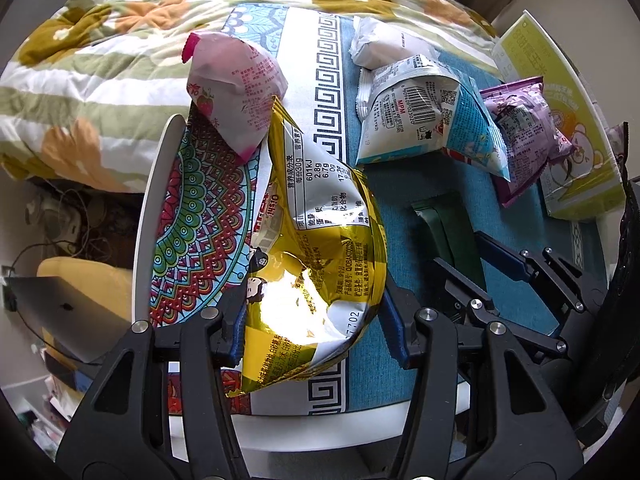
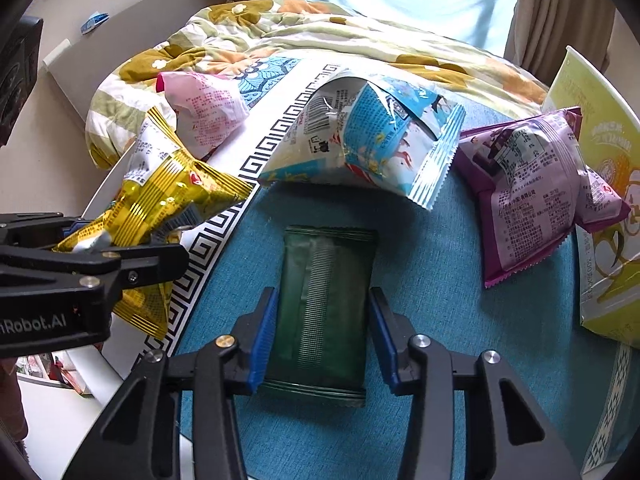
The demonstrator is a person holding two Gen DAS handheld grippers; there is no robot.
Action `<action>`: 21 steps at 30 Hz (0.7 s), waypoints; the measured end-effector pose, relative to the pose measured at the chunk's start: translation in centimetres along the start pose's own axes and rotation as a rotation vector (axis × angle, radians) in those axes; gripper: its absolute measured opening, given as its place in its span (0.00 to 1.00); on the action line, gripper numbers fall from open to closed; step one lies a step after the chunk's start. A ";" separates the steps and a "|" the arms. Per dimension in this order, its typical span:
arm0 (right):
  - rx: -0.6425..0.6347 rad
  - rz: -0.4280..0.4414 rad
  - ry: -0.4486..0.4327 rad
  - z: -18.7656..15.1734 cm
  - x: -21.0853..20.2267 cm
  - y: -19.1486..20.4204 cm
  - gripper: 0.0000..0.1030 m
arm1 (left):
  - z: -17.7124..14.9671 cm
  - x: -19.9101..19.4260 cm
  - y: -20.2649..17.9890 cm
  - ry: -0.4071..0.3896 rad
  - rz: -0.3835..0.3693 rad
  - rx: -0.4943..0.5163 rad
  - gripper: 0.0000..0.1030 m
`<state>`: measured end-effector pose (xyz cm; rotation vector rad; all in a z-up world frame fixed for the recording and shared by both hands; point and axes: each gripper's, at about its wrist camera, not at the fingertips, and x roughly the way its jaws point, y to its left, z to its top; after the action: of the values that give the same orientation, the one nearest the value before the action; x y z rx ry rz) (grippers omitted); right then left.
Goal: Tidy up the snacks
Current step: 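Carry the gold bag and green bar over the box and release them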
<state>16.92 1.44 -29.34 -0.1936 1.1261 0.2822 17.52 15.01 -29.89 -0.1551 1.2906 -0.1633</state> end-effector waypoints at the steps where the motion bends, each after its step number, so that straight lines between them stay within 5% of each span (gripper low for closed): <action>1: 0.010 0.004 0.001 -0.1 -0.3 -0.1 0.40 | -0.1 -0.3 -0.1 -0.003 -0.002 0.002 0.47; 11: 0.115 0.011 -0.017 -0.9 -5.1 -2.2 0.40 | 0.1 -4.9 -2.9 -0.057 -0.032 0.058 0.47; 21: 0.220 -0.060 -0.187 0.1 -15.0 -6.6 0.40 | 4.1 -11.4 -8.5 -0.176 -0.095 0.179 0.47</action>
<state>13.10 -6.66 -15.60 -0.0059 0.9559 0.1188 18.13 9.16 -16.36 -0.0756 1.0879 -0.3383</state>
